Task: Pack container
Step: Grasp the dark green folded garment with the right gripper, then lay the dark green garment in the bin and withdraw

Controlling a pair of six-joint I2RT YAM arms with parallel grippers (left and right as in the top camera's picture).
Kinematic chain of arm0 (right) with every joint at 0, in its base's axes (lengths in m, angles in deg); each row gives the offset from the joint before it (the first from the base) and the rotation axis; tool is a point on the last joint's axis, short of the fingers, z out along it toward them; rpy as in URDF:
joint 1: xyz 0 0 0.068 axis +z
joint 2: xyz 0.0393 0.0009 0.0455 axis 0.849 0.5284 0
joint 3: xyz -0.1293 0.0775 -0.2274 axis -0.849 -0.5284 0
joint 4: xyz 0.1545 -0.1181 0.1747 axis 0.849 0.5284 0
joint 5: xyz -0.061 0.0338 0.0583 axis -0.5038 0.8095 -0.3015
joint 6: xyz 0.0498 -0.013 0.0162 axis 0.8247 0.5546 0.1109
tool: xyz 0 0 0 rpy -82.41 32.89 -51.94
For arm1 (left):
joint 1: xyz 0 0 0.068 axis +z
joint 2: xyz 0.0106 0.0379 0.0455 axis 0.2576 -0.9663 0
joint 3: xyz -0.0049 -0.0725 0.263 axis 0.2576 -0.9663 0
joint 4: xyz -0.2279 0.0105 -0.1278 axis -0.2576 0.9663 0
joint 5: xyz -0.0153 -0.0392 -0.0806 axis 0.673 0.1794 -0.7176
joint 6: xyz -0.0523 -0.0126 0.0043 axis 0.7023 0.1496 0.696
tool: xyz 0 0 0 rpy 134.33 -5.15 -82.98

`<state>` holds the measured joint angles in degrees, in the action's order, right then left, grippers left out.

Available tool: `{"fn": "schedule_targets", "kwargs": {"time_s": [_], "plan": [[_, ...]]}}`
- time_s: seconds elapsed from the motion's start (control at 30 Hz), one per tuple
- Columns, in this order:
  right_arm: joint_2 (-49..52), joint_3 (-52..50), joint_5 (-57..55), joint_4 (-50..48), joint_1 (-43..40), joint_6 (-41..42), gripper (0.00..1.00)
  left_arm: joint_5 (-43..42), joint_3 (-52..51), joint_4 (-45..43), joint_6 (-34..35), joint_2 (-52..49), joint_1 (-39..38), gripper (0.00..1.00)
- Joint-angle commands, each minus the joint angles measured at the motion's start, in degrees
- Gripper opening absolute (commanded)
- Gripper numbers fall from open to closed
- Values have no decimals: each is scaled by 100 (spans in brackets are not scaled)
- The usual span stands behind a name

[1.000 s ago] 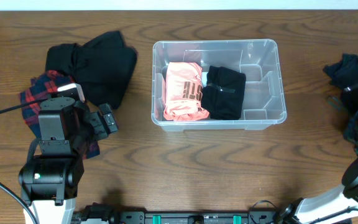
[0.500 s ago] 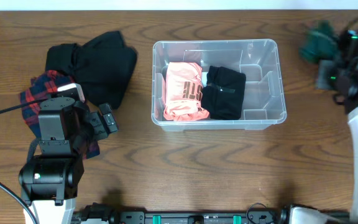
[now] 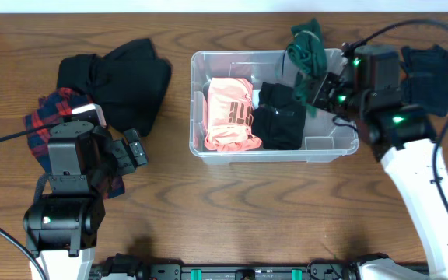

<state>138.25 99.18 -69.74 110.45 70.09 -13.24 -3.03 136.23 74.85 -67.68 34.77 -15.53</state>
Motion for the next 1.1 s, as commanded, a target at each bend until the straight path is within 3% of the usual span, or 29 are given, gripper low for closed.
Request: {"fn": "schedule_targets", "kwargs": {"time_s": [0.0, 0.13, 0.3, 0.33, 0.37, 0.43, 0.7, 0.93, 1.07], "plan": [[9, -782, 1056, -820, 42, 1167, 1, 7, 107, -4, -13, -7, -9, 98], [9, -1580, 1034, -1375, -4, 1469, 1, 7, 107, -4, -13, -4, -9, 98], [7, -1766, 940, -1377, -85, 876, 2, 7, 107, -7, -15, -7, -9, 98], [7, -1733, 1008, -1384, -83, 769, 17, 7, 107, -7, -15, -7, -9, 98], [7, -1674, 1156, -1401, -83, 608, 40, 7, 107, -7, -15, -7, -9, 98], [4, -1495, 1300, -1390, -66, 264, 99, 7, 107, -7, -15, -7, -9, 98], [-70, -616, 772, -693, 120, -404, 99, 7, 107, -7, -15, -7, -9, 98], [-66, -518, 352, -592, 313, -1349, 99, 7, 107, -7, -15, -7, -9, 98], [-66, -518, -964, -162, 374, -2081, 99, 7, 107, -4, -15, -7, -9, 98]]}}
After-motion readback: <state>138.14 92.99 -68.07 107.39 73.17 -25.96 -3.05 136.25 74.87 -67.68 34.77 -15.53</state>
